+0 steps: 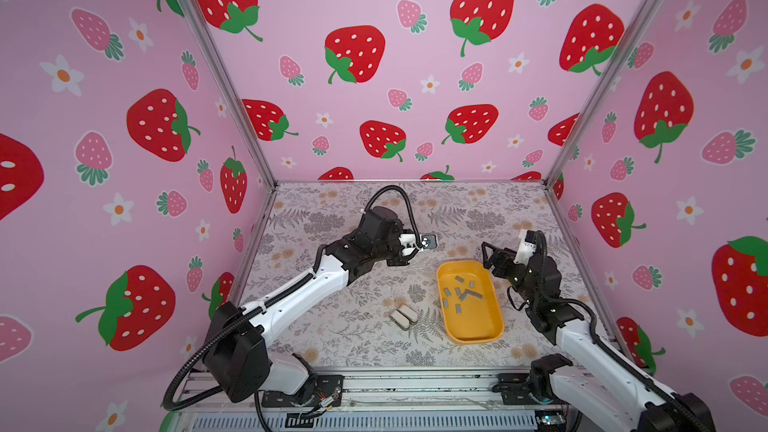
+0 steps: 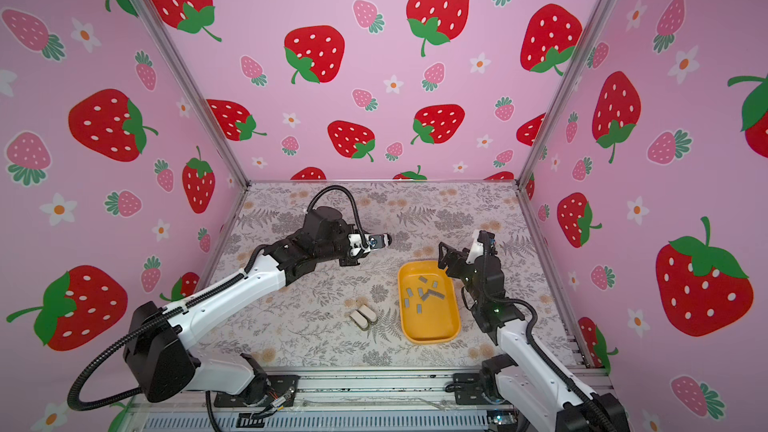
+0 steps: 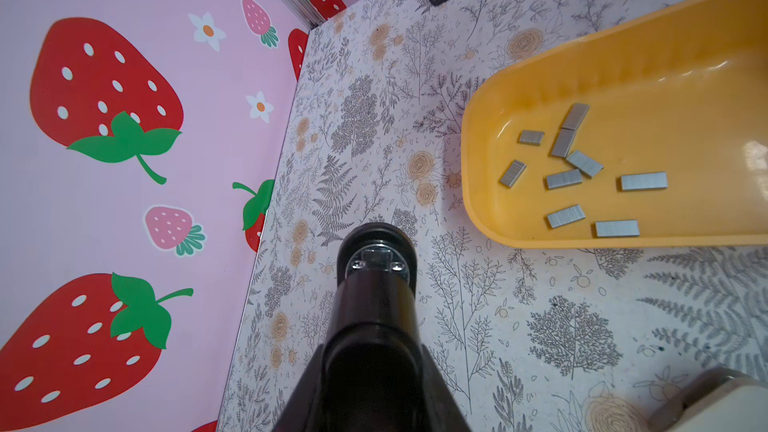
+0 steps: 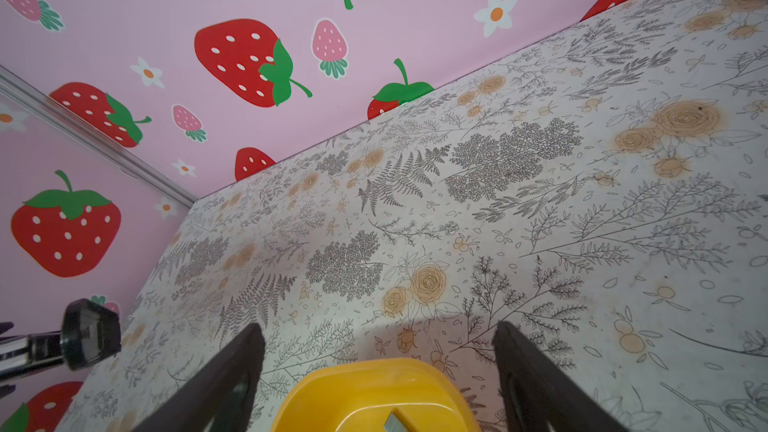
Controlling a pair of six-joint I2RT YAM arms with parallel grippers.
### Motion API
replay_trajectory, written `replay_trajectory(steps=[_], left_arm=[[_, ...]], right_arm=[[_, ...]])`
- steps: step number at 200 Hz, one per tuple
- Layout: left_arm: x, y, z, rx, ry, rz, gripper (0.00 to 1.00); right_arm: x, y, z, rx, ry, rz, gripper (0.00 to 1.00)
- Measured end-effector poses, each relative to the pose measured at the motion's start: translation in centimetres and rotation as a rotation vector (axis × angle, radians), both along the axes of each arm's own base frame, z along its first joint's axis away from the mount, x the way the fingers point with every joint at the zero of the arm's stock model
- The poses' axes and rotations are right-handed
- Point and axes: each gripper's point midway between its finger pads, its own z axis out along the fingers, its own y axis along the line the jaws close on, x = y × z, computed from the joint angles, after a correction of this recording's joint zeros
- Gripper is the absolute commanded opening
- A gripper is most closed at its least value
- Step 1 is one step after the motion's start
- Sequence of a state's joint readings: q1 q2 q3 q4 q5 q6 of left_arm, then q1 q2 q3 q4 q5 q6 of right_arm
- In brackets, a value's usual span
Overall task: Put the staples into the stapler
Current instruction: 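Grasp the black stapler with the left gripper and lift it, then bring the right gripper to the stapler's top held by the left gripper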
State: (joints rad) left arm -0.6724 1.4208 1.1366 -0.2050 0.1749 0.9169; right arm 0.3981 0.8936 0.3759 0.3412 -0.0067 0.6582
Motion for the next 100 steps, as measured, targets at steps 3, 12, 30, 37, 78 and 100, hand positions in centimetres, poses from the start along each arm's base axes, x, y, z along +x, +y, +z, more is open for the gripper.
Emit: replay_trajectory(steps=[3,12,30,37,78,100], left_arm=[[0.0,0.0,-0.1,0.002,0.003,0.001,0.0],[0.1,0.0,-0.7,0.008,0.013,0.006,0.0],[0.2,0.3,-1.2,0.004,0.027,0.022,0.0],[0.3,0.3,-1.1,-0.003,0.028,0.026,0.0],[0.4,0.4,-0.4,-0.05,0.045,0.047,0.0],[0.0,0.3,0.4,-0.064,0.037,0.066,0.0]], right_arm=[[0.0,0.3,-0.1,-0.003,0.004,0.01,0.87],[0.1,1.1,-0.4,-0.013,0.015,0.036,0.87],[-0.1,3.3,-0.5,-0.04,0.021,0.102,0.87],[-0.2,4.1,-0.5,-0.046,0.02,0.127,0.86],[-1.0,7.4,-0.1,-0.067,0.006,0.225,0.86],[-1.2,7.5,0.6,-0.064,-0.014,0.229,0.88]])
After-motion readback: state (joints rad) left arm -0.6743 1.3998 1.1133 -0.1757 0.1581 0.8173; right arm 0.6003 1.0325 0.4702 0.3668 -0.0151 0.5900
